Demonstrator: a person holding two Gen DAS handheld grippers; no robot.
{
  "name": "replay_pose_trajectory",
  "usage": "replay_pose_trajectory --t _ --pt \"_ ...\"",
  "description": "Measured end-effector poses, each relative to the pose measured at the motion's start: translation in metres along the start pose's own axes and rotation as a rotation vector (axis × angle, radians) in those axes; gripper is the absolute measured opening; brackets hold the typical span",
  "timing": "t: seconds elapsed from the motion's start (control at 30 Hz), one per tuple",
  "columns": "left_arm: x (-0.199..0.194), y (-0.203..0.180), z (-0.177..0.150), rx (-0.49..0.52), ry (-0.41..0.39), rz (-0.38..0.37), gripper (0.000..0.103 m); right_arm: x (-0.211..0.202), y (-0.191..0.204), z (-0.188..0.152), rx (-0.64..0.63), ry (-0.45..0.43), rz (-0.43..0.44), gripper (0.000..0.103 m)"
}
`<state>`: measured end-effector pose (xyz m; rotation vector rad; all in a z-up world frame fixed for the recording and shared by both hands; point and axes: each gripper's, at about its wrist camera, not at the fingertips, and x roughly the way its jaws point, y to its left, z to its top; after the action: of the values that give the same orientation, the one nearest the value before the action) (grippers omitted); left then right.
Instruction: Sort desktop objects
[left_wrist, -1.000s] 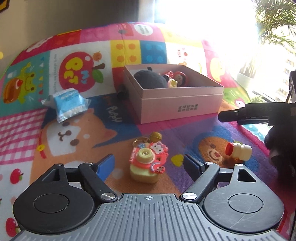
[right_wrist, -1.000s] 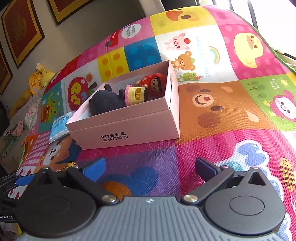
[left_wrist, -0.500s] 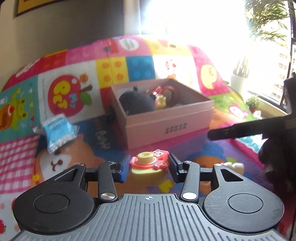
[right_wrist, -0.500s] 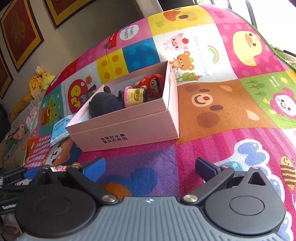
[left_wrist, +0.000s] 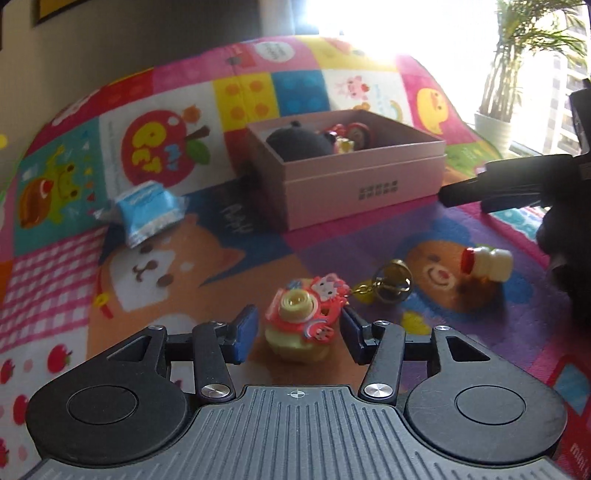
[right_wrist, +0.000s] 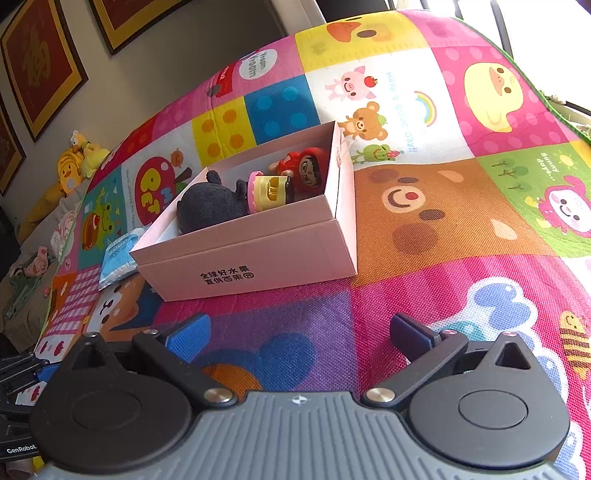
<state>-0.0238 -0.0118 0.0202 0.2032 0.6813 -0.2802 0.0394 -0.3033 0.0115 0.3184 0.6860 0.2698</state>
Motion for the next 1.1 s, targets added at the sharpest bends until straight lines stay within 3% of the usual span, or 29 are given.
replay_pose_trajectory --t 0.1,0.23,0.43,0.5,0.57,0.7,0.77,0.93,1.1 --pt "0.001 0.012 -0.006 -0.054 0.039 -0.018 0.054 0.000 0.000 0.000 -0.002 0.000 -0.003 0.103" --pt "-0.005 0.008 -0.007 -0.090 0.044 -0.130 0.068 0.000 0.001 0.000 -0.003 0.000 -0.004 0.103" --pt "-0.012 -0.017 -0.005 -0.100 0.032 -0.336 0.074 0.000 0.001 -0.001 -0.006 0.000 -0.009 0.103" --pt "-0.017 -0.021 -0.002 -0.063 0.000 -0.312 0.080 0.000 0.001 -0.001 -0.007 0.000 -0.009 0.103" --pt "-0.021 -0.018 0.003 -0.048 -0.026 -0.236 0.086 0.000 0.001 -0.001 -0.007 0.000 -0.009 0.103" --pt "-0.010 0.002 0.006 -0.097 -0.010 -0.088 0.090 0.000 0.001 -0.001 -0.005 -0.001 -0.009 0.103" --pt "-0.001 0.011 0.004 -0.139 0.013 -0.062 0.090 0.000 0.002 -0.001 -0.006 0.001 -0.009 0.103" --pt "0.009 0.009 0.002 -0.192 0.038 -0.161 0.092 -0.012 0.011 -0.004 -0.064 0.032 -0.013 0.103" --pt "0.008 -0.011 0.000 -0.169 0.021 -0.289 0.095 -0.043 0.030 -0.023 -0.236 0.102 0.041 0.103"
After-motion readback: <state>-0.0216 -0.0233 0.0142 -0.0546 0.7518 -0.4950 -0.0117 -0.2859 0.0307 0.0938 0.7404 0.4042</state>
